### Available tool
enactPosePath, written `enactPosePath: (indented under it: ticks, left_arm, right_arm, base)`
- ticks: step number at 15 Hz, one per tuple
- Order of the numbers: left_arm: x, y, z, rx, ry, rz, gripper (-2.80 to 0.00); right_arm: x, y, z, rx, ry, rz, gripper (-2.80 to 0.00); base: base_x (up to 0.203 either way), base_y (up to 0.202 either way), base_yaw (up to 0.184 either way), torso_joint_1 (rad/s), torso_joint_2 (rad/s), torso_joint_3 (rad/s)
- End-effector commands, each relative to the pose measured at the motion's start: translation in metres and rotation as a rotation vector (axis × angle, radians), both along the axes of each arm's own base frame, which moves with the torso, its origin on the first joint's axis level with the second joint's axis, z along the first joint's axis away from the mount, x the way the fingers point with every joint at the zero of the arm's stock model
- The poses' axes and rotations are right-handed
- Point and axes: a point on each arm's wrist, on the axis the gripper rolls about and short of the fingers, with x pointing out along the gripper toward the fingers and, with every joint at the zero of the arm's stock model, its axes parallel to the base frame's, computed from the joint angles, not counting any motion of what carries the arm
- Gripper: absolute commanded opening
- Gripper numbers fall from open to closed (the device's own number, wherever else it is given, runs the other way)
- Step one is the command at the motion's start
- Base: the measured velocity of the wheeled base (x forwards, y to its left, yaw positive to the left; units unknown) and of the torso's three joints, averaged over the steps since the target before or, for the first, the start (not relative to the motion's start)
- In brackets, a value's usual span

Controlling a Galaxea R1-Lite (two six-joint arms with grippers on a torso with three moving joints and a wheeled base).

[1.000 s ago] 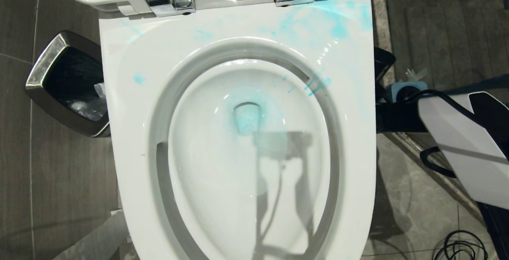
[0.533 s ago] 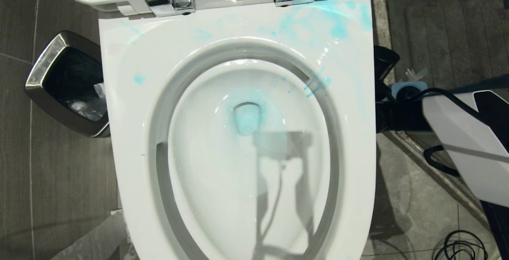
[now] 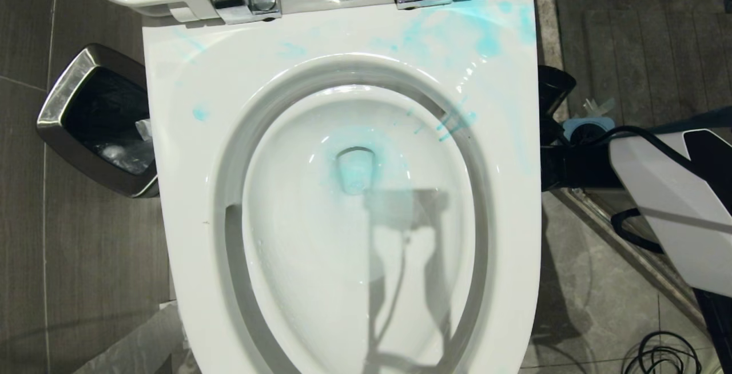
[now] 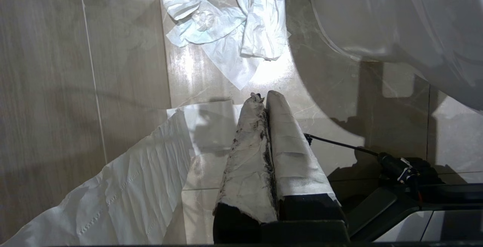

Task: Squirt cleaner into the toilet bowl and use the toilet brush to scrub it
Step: Place the cleaning agent on the floor

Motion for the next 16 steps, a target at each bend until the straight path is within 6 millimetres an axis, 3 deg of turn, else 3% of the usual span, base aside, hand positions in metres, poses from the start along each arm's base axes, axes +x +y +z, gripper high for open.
enactPosePath:
  ticks: [1,7,11,16]
  left_arm:
    - [0.0,0.0,0.0001,0.0,-0.001,-0.001,-2.8]
    - [0.0,0.0,-0.0001,0.0,0.0,0.001,-2.8]
    - [0.0,0.0,0.0001,0.0,-0.001,0.001,-2.8]
    - [0.0001,0.0,-0.0002,0.0,0.001,0.0,-2.8]
  right_arm:
    - [-0.001,0.0002,0.002,0.0,-0.008,-0.001,-2.8]
    - [-0.0026,-0.0003,0.0033,0.003,-0.014,-0.003,-2.8]
    - [-0.0072,-0.0015,-0.006,-0.004,0.008,-0.001,-2.8]
    - [-0.009,-0.0013,0.002,0.006,-0.029,0.001,-2.8]
  base:
    - [0.0,0.0,0.0,0.0,0.0,0.0]
    - [0.0,0.0,0.0,0.0,0.0,0.0]
    - [0.0,0.0,0.0,0.0,0.0,0.0]
    - [0.0,0.0,0.0,0.0,0.0,0.0]
